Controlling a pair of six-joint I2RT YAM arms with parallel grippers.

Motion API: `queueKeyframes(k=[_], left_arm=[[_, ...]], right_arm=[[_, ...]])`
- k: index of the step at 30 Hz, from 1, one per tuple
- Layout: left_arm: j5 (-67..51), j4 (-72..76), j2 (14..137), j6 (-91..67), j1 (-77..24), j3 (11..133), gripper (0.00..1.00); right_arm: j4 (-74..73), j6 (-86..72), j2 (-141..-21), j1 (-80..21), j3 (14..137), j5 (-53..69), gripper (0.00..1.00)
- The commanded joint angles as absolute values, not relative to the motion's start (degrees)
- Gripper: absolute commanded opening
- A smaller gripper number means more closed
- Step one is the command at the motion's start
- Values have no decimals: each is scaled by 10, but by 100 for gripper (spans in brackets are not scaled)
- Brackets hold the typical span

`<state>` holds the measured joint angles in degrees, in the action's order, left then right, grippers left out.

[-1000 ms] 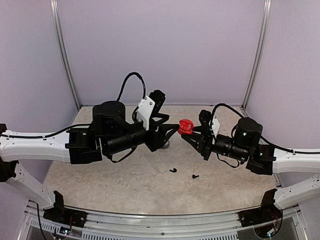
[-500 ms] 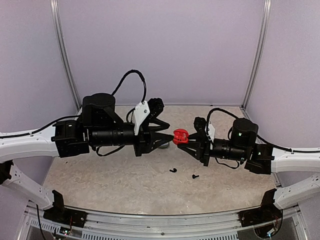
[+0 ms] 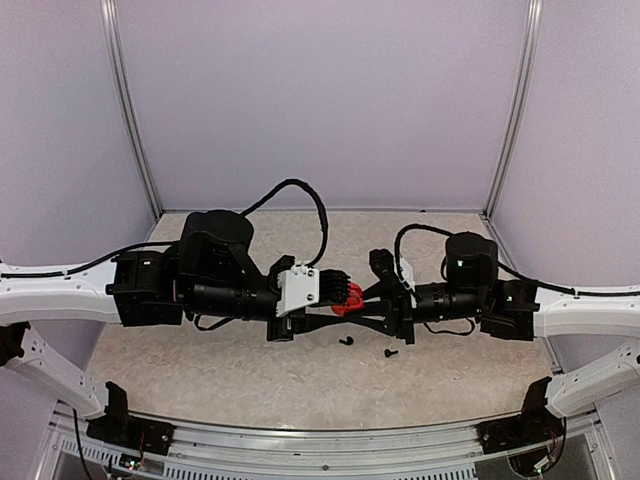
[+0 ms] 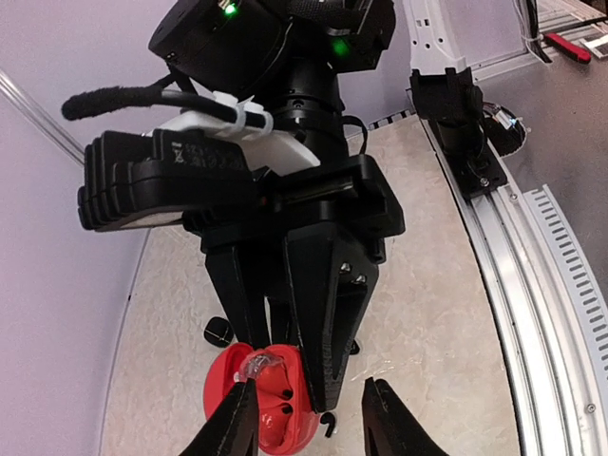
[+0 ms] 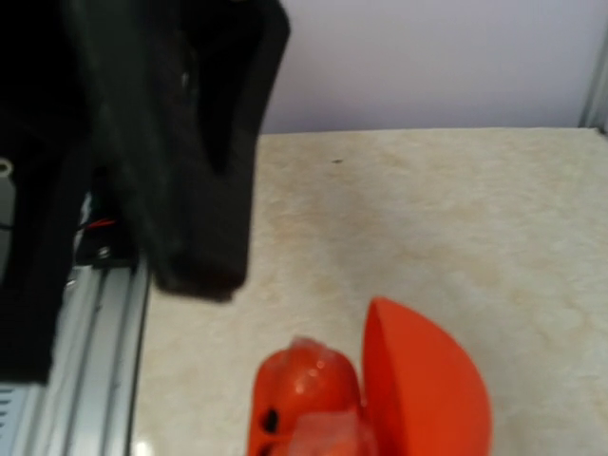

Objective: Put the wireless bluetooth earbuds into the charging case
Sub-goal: Adjust the left earbud in the left side groove of the charging case.

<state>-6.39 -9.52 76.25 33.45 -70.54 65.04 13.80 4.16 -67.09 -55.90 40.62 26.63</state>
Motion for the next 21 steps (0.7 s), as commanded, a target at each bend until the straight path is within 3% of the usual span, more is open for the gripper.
queueKeyframes(k=[1,21], left_arm=[[-22,-104,770,405,-722,656,39],[29,-165,799,485,-738,674,35]], right_arm=[[106,36,-684,-566,430,316,0],[34,48,-738,-586,475,351,0]])
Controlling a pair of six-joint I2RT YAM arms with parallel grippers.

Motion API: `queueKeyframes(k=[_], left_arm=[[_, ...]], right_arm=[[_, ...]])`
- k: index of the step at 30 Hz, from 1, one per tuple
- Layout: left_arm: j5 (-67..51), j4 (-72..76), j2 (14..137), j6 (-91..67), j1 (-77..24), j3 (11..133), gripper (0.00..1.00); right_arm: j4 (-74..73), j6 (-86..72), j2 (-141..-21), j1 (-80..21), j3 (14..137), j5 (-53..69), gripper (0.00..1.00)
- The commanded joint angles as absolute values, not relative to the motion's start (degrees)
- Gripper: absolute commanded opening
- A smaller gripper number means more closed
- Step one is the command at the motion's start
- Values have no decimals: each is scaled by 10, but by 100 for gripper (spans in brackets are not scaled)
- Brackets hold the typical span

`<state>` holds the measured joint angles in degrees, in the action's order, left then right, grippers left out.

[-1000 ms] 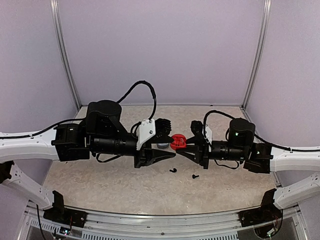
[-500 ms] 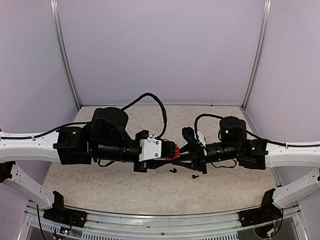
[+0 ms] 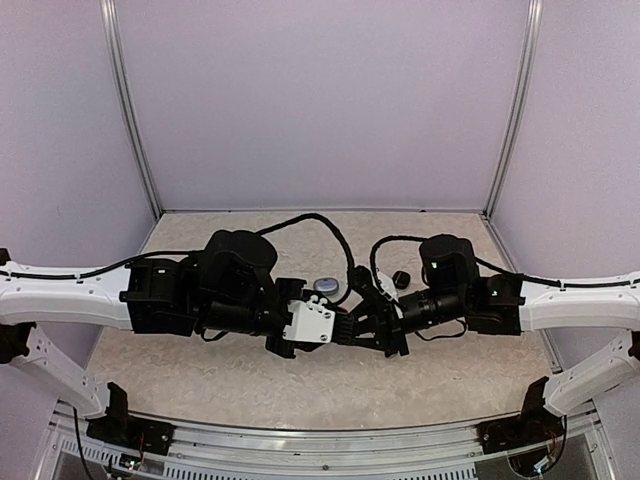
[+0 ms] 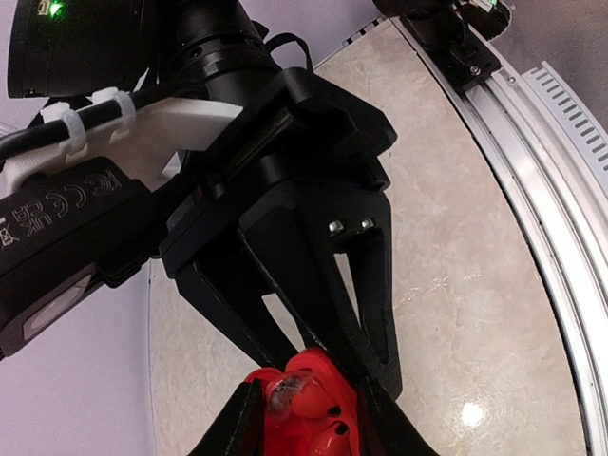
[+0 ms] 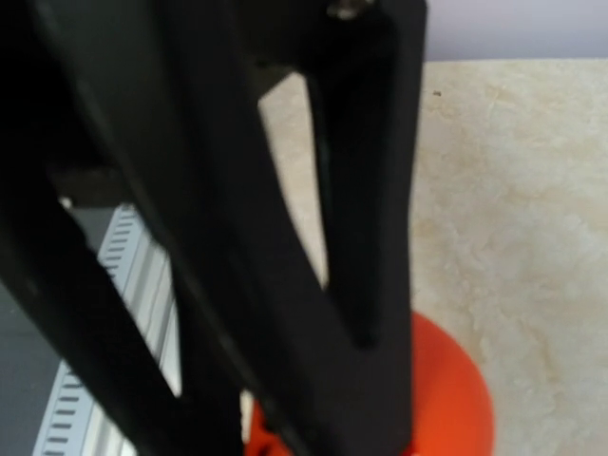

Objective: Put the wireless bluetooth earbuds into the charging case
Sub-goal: Adjust the left earbud in the left side groove of the charging case.

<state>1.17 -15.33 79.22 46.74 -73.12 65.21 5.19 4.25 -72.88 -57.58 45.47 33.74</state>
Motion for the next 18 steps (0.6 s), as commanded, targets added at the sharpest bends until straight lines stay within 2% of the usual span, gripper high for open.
queueKeyframes(k=[1,18], left_arm=[[32,-167,800,486,-740,675,35],[28,-195,807,497,-744,680,26]], right_arm=[[32,49,-739,-587,475,351,0],[21,59,-745,-594,482,347,0]])
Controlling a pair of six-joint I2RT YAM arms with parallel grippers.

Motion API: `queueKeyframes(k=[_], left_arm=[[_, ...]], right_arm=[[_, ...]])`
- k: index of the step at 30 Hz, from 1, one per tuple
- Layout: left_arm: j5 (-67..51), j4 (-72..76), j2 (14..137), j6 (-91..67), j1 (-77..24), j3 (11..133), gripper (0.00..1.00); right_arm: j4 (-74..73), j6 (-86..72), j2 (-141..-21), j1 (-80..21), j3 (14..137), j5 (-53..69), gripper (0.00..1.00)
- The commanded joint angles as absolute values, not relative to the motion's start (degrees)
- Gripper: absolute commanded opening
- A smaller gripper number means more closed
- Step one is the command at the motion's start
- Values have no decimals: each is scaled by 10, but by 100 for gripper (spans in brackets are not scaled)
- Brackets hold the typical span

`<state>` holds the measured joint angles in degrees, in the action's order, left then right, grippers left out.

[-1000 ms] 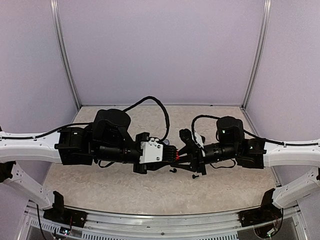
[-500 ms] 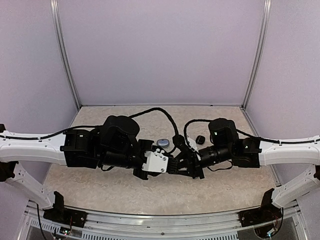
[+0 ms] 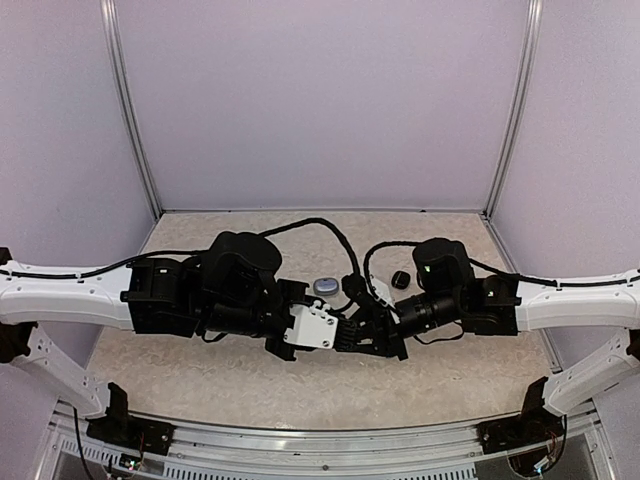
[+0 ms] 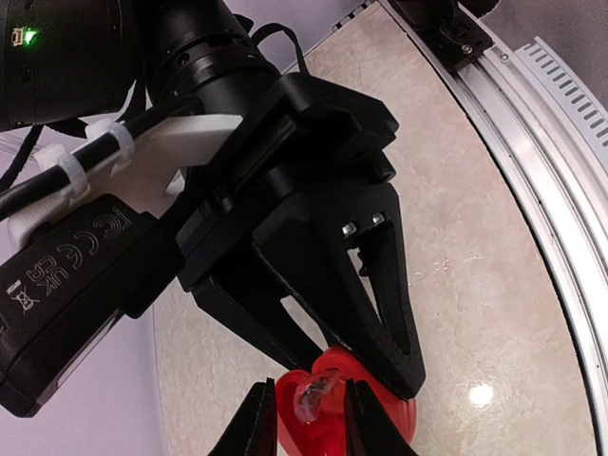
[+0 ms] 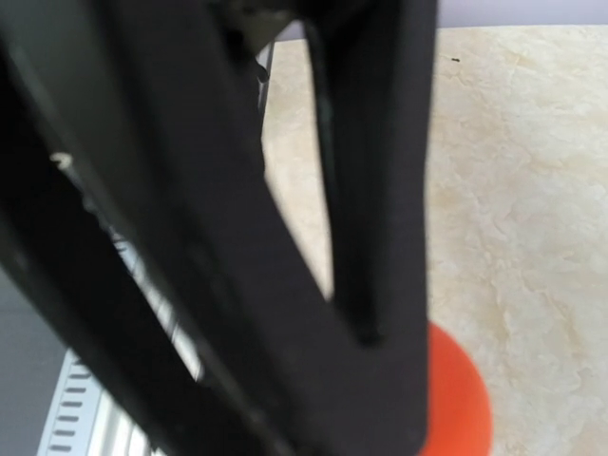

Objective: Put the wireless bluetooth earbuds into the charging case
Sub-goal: Adjust the left earbud in the left side groove of the charging case.

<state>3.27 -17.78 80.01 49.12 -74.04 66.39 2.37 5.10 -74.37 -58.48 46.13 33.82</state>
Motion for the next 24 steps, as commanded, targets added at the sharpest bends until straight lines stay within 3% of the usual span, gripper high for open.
queueKeyframes(k=[1,24], left_arm=[[28,-196,808,497,-744,681,26],[73,-229,820,526,-772,691,28]], right_arm=[[20,59,-746,-595,482,348,0],[-13,58,-779,-599,503,357,0]])
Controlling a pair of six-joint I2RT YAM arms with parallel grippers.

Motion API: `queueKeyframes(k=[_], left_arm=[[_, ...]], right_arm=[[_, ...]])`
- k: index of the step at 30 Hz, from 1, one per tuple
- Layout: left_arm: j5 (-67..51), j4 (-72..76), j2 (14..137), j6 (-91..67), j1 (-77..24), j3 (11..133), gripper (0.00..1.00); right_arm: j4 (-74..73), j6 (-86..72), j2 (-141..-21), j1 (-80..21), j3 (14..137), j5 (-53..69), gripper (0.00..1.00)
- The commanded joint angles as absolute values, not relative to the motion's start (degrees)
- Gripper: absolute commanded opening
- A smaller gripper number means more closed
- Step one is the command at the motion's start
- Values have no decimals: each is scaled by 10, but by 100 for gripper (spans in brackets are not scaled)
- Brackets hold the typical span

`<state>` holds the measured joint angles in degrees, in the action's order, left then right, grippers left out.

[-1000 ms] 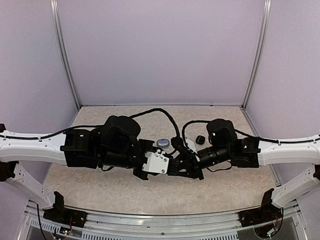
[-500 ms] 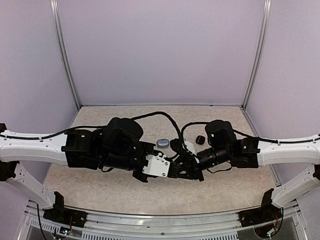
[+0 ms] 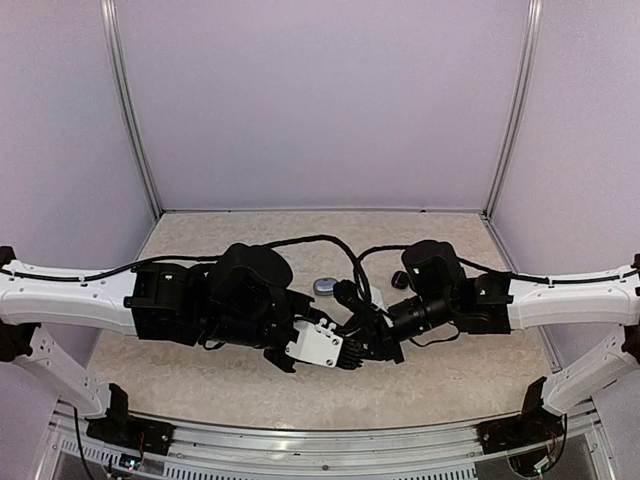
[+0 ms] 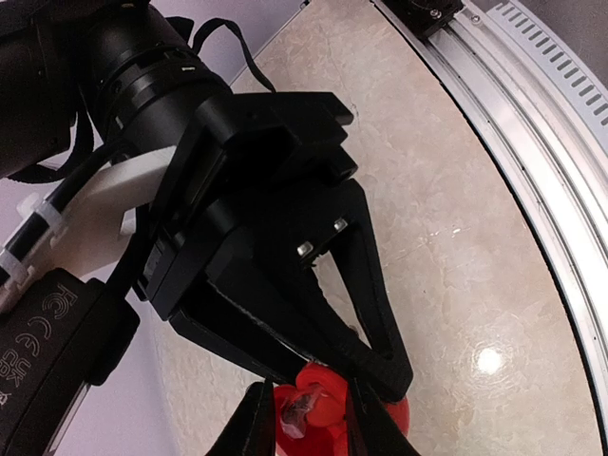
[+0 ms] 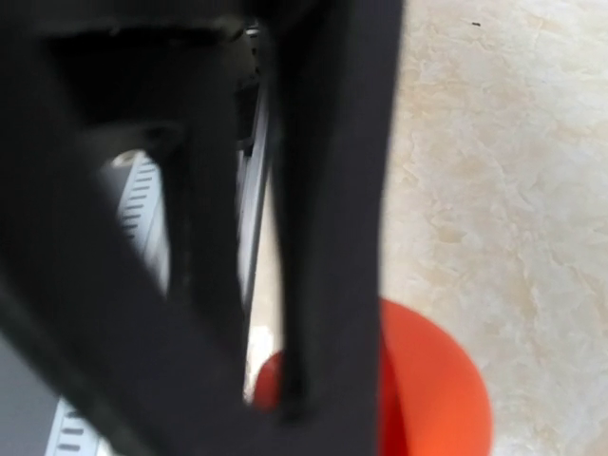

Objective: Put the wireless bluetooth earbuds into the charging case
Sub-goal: Adjust the left earbud in the left side groove of the charging case.

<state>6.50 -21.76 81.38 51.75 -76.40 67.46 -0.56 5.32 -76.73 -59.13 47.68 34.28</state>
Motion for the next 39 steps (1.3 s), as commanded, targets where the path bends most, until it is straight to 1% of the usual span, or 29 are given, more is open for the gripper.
queueKeyframes(k=[1,11,15,18,28,35,38,39], left_arm=[[74,-230,821,527,-772,690,28],[80,-234,821,525,-773,681,27],[85,-235,821,520,-772,675,31],[84,-241,822,515,-771,675,31],[81,-264,824,504,-770,673,25],[82,-278,825,493,-766,676,17],[85,-274,823,493,-763,673,18],[85,-272,822,493,-762,672,20]], right_arm=[[-15,59,-779,-600,503,358,0],[-29,70,-787,-610,511,355,0],[-37,78,-787,-615,513,347,0],[-39,80,-786,-617,513,346,0],[-43,85,-775,-617,515,344,0],[-48,90,-771,-618,516,340,0],[-48,90,-770,-619,516,342,0],[-49,91,-771,-620,517,342,0]])
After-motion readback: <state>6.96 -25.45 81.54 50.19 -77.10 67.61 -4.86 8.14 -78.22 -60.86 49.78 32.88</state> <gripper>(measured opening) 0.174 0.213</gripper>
